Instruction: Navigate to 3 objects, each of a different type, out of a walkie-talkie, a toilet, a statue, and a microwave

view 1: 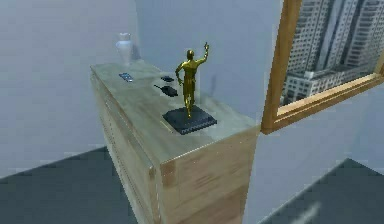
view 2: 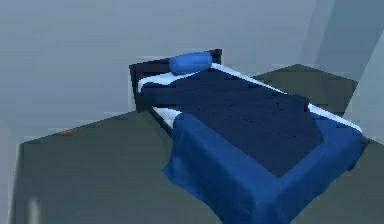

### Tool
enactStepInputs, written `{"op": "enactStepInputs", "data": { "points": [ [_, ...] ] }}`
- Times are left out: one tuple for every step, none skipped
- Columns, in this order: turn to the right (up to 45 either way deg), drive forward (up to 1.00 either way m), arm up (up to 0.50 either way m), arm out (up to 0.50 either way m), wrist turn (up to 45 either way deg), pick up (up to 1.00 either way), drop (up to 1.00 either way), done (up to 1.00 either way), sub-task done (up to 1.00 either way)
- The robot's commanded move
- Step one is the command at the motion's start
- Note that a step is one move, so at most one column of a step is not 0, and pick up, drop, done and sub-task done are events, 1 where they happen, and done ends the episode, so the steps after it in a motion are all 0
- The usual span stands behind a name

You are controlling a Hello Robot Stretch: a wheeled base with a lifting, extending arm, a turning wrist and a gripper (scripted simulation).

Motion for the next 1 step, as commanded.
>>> {"op": "enactStepInputs", "data": {
  "points": [
    [0.0, 0.0, 0.0, 0.0, 0.0, 0.0, 0.0, 1.0, 0.0]
  ]
}}
